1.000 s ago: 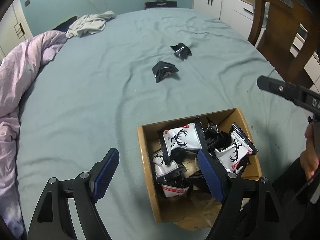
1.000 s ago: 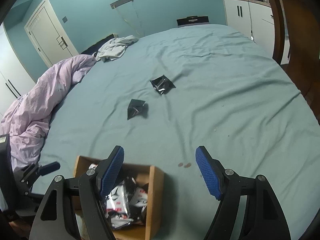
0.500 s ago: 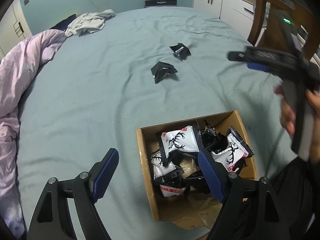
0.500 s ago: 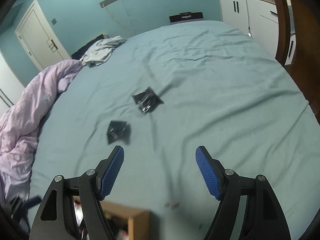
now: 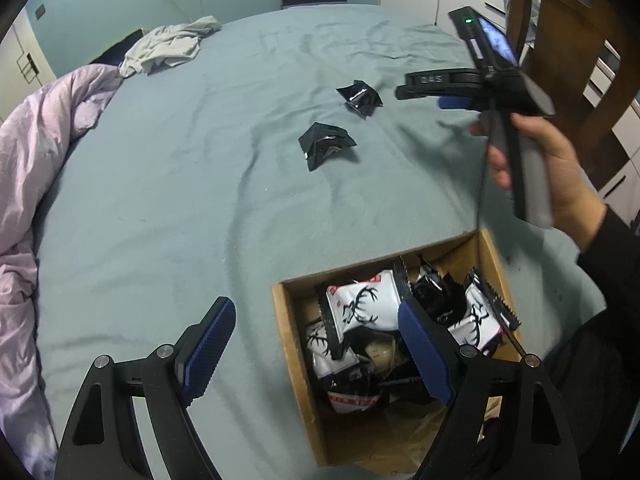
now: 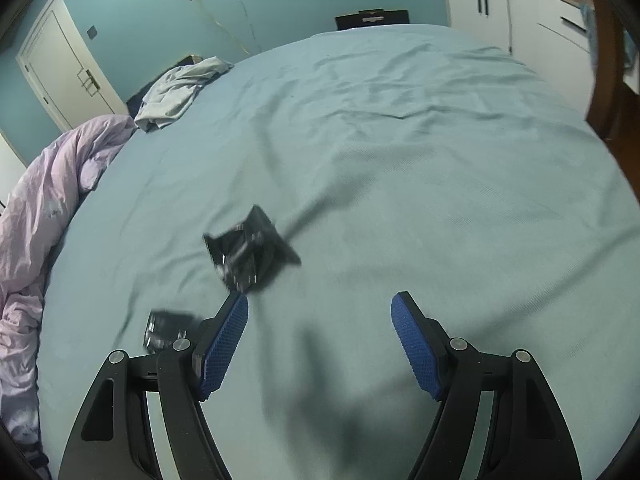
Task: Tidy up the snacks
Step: 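Grasp a black snack packet from the bed with the right gripper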
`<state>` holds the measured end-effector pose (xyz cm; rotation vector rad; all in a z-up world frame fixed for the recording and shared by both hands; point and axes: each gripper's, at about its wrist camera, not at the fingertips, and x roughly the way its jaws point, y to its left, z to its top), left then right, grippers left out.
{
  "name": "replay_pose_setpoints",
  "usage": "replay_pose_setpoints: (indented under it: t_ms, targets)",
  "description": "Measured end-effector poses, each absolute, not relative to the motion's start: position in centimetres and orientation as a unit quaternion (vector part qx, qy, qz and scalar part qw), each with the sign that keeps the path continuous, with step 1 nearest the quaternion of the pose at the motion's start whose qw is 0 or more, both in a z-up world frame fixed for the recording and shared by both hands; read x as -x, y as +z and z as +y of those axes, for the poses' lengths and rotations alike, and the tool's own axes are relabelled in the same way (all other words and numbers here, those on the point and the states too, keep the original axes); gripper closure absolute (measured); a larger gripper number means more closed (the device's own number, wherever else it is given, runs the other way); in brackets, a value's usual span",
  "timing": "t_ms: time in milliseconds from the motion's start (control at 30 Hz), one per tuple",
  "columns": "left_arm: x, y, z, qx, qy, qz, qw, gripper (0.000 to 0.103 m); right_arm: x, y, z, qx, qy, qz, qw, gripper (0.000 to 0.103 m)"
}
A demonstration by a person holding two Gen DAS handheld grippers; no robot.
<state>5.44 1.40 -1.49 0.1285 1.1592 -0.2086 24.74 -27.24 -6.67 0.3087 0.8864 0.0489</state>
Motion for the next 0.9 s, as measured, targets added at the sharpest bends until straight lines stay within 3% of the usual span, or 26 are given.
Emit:
replay_pose_setpoints:
  t_ms: [400, 633, 767, 900]
  targets:
    - [-7.6, -3.0, 2.5, -0.030, -0.090, 0.571, 0.815, 0.019, -32.0, -11.2, -25.4, -0.183, 0.066, 0.372, 0.907, 0.026]
    - [-8.0, -3.6, 2.6, -0.022, -0.093, 0.579, 0.810, 0.019, -33.2, -12.7, -20.8, -0.042, 0.047, 0.404, 0.913, 0.026]
    - [-8.0, -3.2, 2.4, -0.034, -0.084, 0.561, 0.823, 0.019, -32.1, -12.5, -20.2, -0.009, 0.037, 0.402, 0.915, 0.067]
    - [-7.9, -2.6, 2.6, -0.027, -0.090, 0.556, 0.826, 0.019, -30.2, -11.5, -22.2, -0.085, 0.051, 0.412, 0.906, 0.080]
